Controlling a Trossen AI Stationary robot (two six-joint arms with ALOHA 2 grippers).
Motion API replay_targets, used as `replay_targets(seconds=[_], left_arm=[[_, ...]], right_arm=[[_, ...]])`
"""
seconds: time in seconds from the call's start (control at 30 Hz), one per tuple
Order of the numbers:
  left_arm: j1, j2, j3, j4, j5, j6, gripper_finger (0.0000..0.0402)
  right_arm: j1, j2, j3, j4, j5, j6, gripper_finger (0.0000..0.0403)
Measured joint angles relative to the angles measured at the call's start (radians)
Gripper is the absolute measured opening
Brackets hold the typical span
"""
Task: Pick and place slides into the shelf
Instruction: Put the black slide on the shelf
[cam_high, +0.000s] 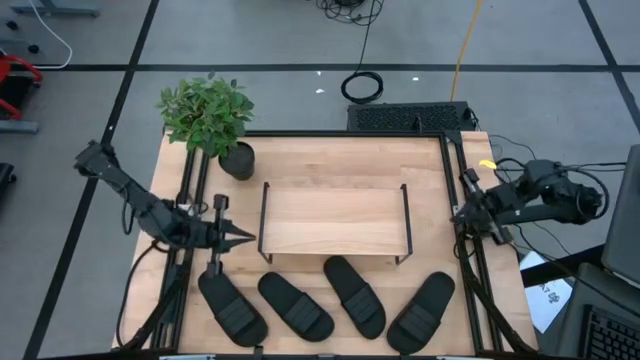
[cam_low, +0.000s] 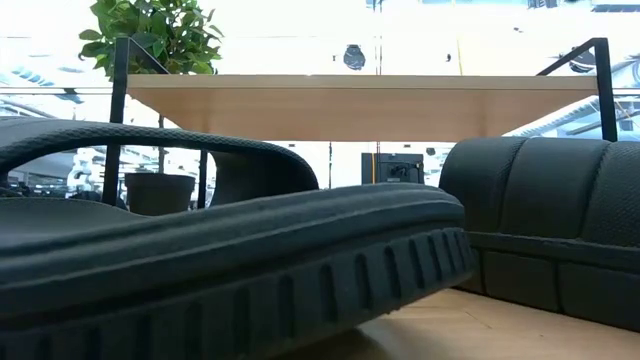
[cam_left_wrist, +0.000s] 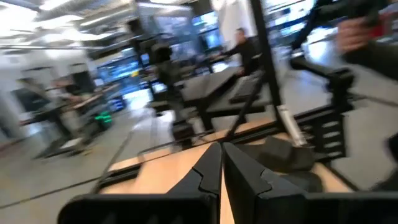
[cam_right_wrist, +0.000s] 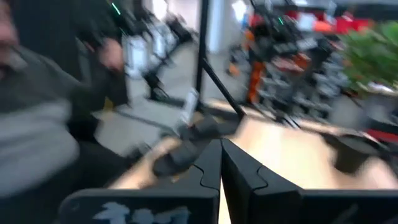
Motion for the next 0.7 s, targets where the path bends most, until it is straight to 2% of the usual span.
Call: replay_targets(seconds=[0.07, 0.13, 0.27, 0.43, 0.57, 0.7], left_arm=[[-0.032, 0.014, 0.001, -0.005, -0.086, 0.008, 0.0021], [-0.051, 0.025, -0.007, -0.007, -0.121, 0.014, 0.0021], [-0.071, 0.039, -0.028, 0.012, -0.128, -0.006, 0.0021], [-0.087, 0.073, -0.037, 0.031, -0.128, -0.096, 0.0021], [-0.100, 0.124, -0.037, 0.056, -0.128, -0.107, 0.0021], [-0.110, 0.175, -0.038, 0.105, -0.128, -0.076, 0.0021]], right_arm=[[0.000, 0.021, 0.000, 0.090, -0.068, 0.043, 0.0000], [0.000, 0.063, 0.000, 0.172, -0.121, 0.071, 0.0000], [0.000, 0.195, 0.000, 0.277, -0.158, 0.067, 0.0007], [0.036, 0.388, 0.011, 0.438, -0.212, 0.052, 0.0050], [0.108, 0.503, 0.128, 0.442, -0.201, -0.038, 0.0102], [0.187, 0.582, 0.265, 0.320, -0.085, -0.139, 0.0155]])
